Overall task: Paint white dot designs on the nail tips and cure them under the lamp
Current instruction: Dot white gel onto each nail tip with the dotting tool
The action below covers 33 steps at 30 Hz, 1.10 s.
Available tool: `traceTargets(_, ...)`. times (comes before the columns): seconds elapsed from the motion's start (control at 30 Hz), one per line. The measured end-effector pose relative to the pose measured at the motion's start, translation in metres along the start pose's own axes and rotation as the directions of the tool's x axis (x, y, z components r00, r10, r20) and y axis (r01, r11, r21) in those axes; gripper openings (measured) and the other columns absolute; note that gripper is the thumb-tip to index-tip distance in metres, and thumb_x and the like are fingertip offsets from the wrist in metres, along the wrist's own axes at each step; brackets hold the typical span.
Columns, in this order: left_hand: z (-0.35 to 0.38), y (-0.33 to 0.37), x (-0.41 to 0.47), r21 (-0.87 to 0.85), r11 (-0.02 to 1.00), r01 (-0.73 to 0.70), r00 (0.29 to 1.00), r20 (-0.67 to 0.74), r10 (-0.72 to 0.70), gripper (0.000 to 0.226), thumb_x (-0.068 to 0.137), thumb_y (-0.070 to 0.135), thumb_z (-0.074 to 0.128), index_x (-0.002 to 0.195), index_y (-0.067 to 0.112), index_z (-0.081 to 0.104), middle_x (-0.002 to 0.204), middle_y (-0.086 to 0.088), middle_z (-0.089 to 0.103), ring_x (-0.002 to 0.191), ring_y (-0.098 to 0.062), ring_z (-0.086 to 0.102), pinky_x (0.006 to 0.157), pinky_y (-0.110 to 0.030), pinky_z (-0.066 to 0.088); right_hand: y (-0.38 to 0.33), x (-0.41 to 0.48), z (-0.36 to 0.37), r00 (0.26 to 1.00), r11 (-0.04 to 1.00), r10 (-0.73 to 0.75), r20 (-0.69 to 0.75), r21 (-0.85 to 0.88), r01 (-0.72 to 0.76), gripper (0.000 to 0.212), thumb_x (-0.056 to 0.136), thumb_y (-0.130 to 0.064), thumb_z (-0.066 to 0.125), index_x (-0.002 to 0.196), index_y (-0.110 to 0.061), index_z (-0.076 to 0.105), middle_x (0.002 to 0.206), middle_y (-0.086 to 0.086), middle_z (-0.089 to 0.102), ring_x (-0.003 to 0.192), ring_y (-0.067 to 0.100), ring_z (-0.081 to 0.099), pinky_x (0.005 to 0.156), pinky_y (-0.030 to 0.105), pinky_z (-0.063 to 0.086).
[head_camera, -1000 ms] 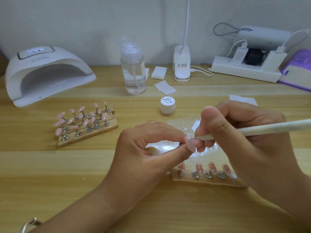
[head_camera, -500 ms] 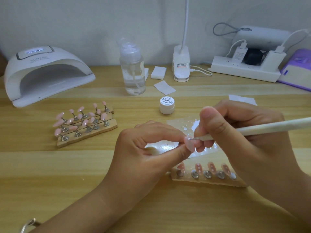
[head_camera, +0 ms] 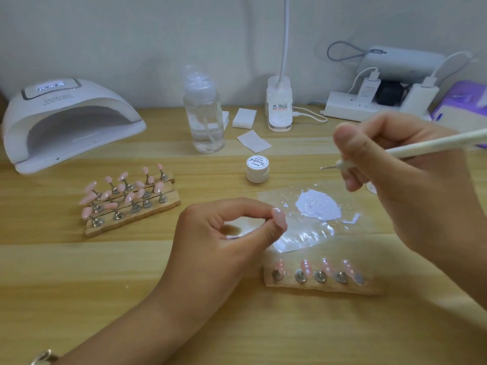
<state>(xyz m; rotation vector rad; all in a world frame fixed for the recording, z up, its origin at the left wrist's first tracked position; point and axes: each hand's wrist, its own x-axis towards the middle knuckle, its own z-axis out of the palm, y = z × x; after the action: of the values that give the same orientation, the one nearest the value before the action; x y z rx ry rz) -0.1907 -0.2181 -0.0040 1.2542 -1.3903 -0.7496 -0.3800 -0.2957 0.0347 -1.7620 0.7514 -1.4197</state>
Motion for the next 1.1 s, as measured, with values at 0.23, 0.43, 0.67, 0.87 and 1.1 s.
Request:
traceTargets(0.23, 0.001, -0.010, 0.004, -0.051, 0.987, 0.151, 0.980, 0.141, -0.142, 0.012, 0.080, 0.034, 0.076, 0.084, 0.024, 0.077, 0.088, 0.001, 0.078, 0.091, -0.019, 0.074, 0.090, -0.047, 0.057, 0.040, 0.001, -0.026, 0.995, 0.934, 0.099, -0.008, -0.344, -0.096, 0.045, 0.100, -0.039, 0.053, 0.061, -0.019, 0.066, 0.051, 0.007, 0.057, 0.046, 0.011, 0.052, 0.048, 0.019, 0.041)
traceTargets(0.43, 0.000, -0.013, 0.005, 0.038, 0.989, 0.140, 0.979, 0.145, -0.144, 0.010, 0.080, 0.034, 0.072, 0.085, 0.027, 0.078, 0.084, 0.007, 0.077, 0.086, -0.013, 0.074, 0.087, -0.044, 0.058, 0.048, -0.003, -0.025, 0.991, 0.926, 0.121, 0.064, -0.367, -0.090, 0.047, 0.096, -0.036, 0.056, 0.056, -0.013, 0.063, 0.044, -0.010, 0.052, 0.041, 0.005, 0.049, 0.045, 0.011, 0.038)
traceTargets(0.67, 0.001, -0.013, 0.005, 0.051, 0.989, 0.140, 0.979, 0.144, -0.146, 0.011, 0.079, 0.034, 0.072, 0.085, 0.026, 0.078, 0.083, 0.008, 0.077, 0.083, -0.011, 0.074, 0.086, -0.040, 0.059, 0.050, -0.004, -0.025, 0.991, 0.910, 0.100, 0.090, -0.412, -0.054, 0.046, 0.097, -0.031, 0.057, 0.056, -0.012, 0.063, 0.047, -0.006, 0.053, 0.046, 0.016, 0.054, 0.046, 0.022, 0.041)
traceTargets(0.87, 0.001, -0.013, 0.005, 0.053, 0.988, 0.145, 0.979, 0.140, -0.151, 0.011, 0.078, 0.034, 0.072, 0.084, 0.028, 0.078, 0.084, 0.010, 0.077, 0.086, -0.008, 0.074, 0.089, -0.038, 0.058, 0.051, -0.005, -0.027, 0.993, 0.906, 0.101, 0.069, -0.418, -0.063, 0.046, 0.099, -0.027, 0.057, 0.056, -0.010, 0.063, 0.046, -0.012, 0.053, 0.045, 0.006, 0.054, 0.046, 0.009, 0.037)
traceTargets(1.1, 0.002, -0.012, 0.004, 0.055, 0.988, 0.148, 0.978, 0.138, -0.154, 0.011, 0.078, 0.033, 0.072, 0.084, 0.027, 0.078, 0.085, 0.010, 0.077, 0.087, -0.008, 0.074, 0.090, -0.040, 0.058, 0.053, -0.005, -0.027, 0.993, 0.909, 0.108, 0.054, -0.409, -0.077, 0.046, 0.099, -0.025, 0.057, 0.056, -0.009, 0.062, 0.044, -0.012, 0.051, 0.043, 0.005, 0.052, 0.045, 0.009, 0.037)
